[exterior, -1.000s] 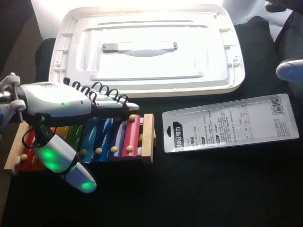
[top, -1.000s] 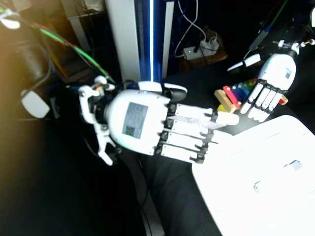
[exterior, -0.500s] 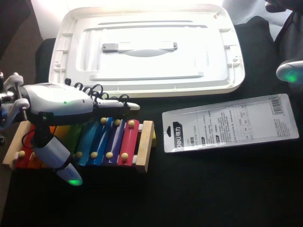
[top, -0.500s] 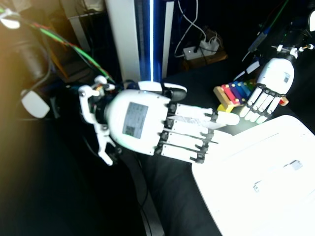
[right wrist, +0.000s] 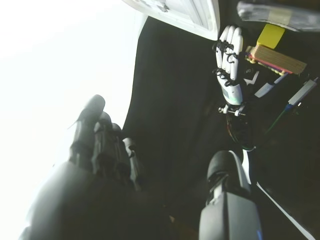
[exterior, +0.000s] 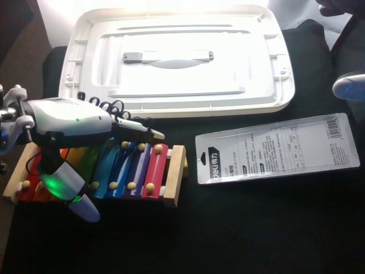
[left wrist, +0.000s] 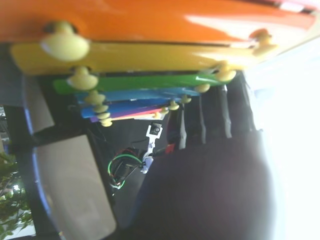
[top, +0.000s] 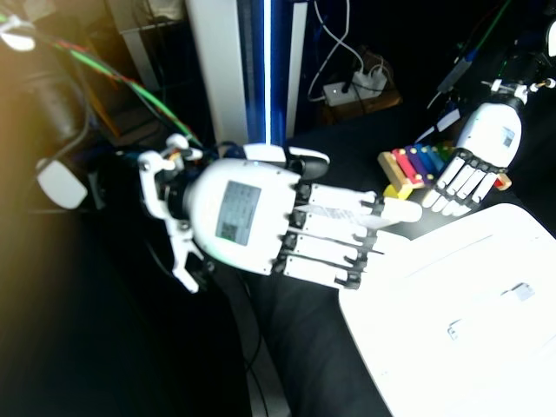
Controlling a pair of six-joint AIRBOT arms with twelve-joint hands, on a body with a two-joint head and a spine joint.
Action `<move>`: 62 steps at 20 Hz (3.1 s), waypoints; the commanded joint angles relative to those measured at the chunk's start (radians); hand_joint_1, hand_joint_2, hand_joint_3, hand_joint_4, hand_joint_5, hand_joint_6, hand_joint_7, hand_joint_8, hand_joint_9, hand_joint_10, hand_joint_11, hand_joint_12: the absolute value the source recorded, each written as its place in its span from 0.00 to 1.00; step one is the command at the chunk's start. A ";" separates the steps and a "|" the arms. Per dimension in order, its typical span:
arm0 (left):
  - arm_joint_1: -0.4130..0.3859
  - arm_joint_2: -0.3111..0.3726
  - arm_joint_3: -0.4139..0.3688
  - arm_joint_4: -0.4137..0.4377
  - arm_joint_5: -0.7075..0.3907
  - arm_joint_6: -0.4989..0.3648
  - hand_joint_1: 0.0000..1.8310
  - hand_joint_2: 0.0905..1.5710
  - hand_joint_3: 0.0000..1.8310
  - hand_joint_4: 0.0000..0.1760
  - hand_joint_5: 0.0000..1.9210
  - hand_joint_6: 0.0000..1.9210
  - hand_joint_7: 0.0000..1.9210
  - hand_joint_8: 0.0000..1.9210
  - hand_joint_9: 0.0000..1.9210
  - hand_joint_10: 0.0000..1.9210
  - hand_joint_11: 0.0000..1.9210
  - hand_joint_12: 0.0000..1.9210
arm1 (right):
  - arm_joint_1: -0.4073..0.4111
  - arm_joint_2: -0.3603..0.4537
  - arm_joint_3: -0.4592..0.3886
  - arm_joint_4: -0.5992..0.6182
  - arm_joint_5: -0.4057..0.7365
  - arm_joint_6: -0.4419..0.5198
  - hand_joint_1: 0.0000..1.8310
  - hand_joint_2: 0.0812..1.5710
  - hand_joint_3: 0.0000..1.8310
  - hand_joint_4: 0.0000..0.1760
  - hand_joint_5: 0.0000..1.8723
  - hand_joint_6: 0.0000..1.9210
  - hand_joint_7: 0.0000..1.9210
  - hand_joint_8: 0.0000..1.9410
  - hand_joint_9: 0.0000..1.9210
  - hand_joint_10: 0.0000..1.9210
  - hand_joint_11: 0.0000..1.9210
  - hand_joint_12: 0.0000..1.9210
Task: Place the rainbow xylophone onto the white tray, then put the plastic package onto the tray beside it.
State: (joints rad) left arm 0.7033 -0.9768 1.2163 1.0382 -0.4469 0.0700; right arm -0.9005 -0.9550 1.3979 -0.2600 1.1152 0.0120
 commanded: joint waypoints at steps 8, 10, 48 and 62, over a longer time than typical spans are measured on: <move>-0.005 -0.005 0.020 -0.054 -0.041 -0.004 0.65 0.69 0.00 0.00 0.33 0.01 0.37 0.01 0.37 0.01 0.18 0.31 | 0.015 0.000 -0.002 0.052 0.108 0.009 0.42 0.61 0.00 0.38 0.00 0.00 0.04 0.00 0.06 0.00 0.00 0.34; -0.006 -0.002 0.026 -0.070 -0.048 -0.004 0.64 0.68 0.00 0.00 0.35 0.01 0.40 0.01 0.40 0.01 0.21 0.28 | 0.015 0.000 -0.002 0.052 0.108 0.009 0.41 0.61 0.00 0.39 0.00 0.00 0.04 0.00 0.06 0.00 0.00 0.34; -0.199 0.124 -0.025 -0.146 -0.096 0.137 0.73 0.74 0.00 0.00 0.21 0.77 0.42 0.68 0.31 0.74 0.21 0.80 | 0.015 -0.012 0.006 0.052 0.108 0.009 0.48 0.58 0.00 0.39 0.03 0.00 0.08 0.00 0.10 0.00 0.00 0.46; -0.472 0.165 -0.038 0.227 0.014 -0.020 0.72 0.77 0.00 0.00 0.15 0.83 0.38 0.75 0.28 0.75 0.24 0.79 | 0.015 -0.012 0.012 0.054 0.108 0.009 0.46 0.55 0.00 0.42 0.03 0.00 0.10 0.00 0.12 0.00 0.01 0.46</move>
State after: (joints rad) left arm 0.2443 -0.8085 1.1755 1.2945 -0.4187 0.0597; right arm -0.9005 -0.9646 1.4025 -0.2600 1.1156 0.0116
